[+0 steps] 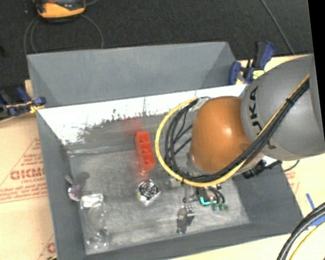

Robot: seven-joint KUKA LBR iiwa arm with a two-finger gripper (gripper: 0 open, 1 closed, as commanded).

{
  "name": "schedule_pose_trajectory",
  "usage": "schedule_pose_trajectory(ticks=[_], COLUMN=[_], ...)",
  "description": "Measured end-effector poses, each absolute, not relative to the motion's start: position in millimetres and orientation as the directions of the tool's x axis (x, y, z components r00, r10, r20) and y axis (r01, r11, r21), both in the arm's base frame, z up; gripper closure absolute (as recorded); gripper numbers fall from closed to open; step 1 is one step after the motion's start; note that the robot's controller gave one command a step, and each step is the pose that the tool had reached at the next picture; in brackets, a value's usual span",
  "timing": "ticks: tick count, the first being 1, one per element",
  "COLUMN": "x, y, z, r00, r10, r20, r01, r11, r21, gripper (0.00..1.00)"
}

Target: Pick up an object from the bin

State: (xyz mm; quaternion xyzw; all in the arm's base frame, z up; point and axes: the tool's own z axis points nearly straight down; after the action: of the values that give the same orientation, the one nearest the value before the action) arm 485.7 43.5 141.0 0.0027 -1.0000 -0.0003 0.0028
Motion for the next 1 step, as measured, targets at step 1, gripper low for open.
schedule_pose_trajectory(ticks=[1], x=[544.3], y=[114.2], z=[110.4], r00=[-1.0], r10=[0.003], r20=[-0.005], r01=[0.003], r11=[1.0], r21=[0.004], gripper=[0.0])
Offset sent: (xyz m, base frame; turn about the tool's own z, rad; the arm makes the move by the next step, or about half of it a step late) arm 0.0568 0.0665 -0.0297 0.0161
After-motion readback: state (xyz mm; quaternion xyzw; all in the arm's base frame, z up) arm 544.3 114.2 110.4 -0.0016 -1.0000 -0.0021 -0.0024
